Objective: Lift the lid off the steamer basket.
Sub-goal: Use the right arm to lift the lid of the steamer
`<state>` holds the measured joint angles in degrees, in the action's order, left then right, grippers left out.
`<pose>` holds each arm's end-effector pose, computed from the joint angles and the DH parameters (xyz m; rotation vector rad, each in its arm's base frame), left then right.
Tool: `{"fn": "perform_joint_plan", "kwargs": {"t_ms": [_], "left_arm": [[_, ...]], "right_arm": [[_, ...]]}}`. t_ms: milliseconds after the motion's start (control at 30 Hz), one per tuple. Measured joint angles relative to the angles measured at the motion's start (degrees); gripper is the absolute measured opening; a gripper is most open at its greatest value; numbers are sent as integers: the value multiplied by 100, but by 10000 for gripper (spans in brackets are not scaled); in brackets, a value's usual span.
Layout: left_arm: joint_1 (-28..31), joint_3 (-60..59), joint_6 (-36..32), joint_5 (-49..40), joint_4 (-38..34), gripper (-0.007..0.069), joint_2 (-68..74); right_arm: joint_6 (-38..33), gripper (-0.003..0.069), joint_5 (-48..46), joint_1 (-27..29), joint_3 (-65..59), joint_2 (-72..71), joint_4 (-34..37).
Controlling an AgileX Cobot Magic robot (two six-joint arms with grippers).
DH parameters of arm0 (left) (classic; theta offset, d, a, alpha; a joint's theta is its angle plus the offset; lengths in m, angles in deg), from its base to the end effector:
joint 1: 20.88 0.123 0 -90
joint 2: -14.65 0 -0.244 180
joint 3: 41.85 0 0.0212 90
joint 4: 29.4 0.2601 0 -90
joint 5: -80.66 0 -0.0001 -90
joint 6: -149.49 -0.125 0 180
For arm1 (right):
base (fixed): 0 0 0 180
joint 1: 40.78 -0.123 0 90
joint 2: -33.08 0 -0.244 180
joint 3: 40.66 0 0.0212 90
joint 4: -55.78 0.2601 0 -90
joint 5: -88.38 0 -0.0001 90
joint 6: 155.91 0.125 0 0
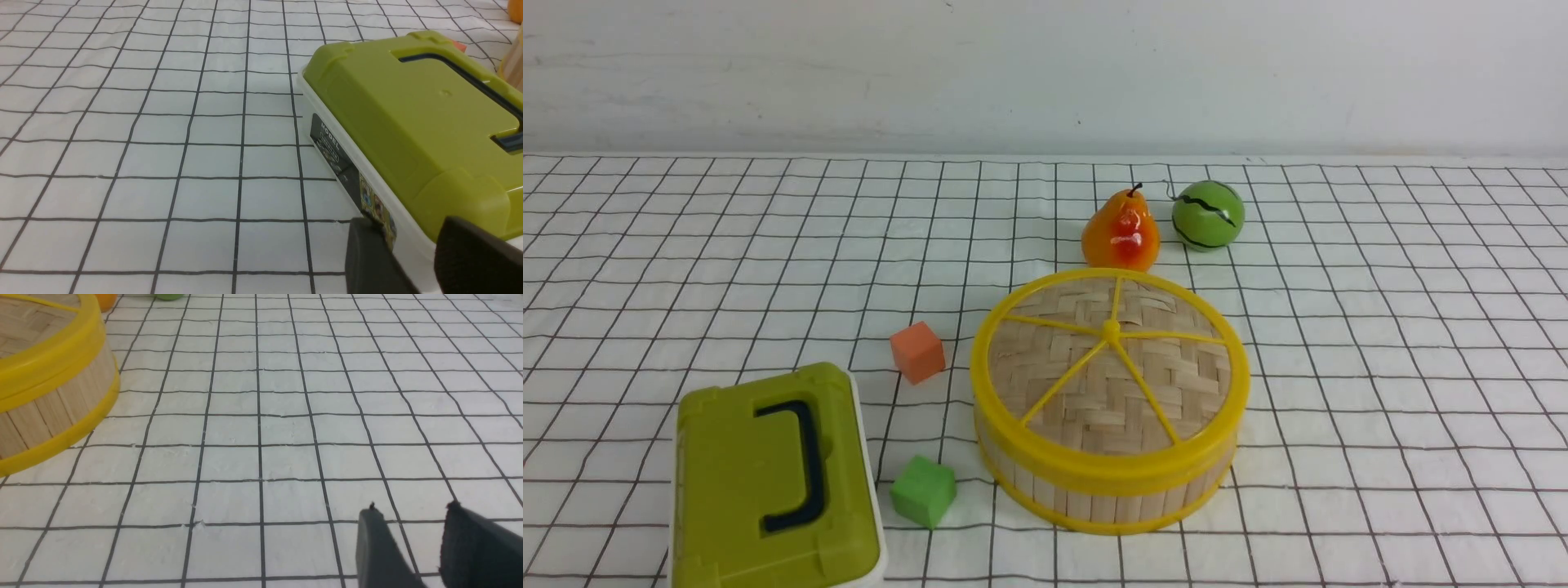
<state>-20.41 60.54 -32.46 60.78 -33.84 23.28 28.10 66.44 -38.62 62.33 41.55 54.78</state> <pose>0.1370 -0.0022 0.1631 -0.0252 1.8512 -0.0457 0.1354 -0.0059 0.1631 0.0902 1.8726 0.0050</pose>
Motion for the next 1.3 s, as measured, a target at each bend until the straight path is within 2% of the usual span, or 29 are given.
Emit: {"fn": "perform_joint_plan", "kwargs": {"t_ms": [1033, 1133, 1167, 1200, 1233, 1267, 1300], "left_arm": [[0, 0, 0, 0, 0, 239, 0], [0, 0, 0, 0, 0, 239, 0], [0, 0, 0, 0, 0, 239, 0], [0, 0, 0, 0, 0, 239, 0], [0, 0, 0, 0, 0, 239, 0], [0, 0, 0, 0, 0, 239, 0], [0, 0, 0, 0, 0, 239, 0]], "right_arm": [[35, 240, 0, 0, 0, 0, 155], [697, 240, 62, 0, -6, 0, 1469], [1101, 240, 96, 0, -21, 0, 2213], [1174, 240, 103, 0, -27, 0, 2347], [1773, 240, 114, 0, -42, 0, 3467], [1829, 240, 114, 0, -42, 0, 3580], [2144, 240, 165, 0, -42, 0, 4238]]}}
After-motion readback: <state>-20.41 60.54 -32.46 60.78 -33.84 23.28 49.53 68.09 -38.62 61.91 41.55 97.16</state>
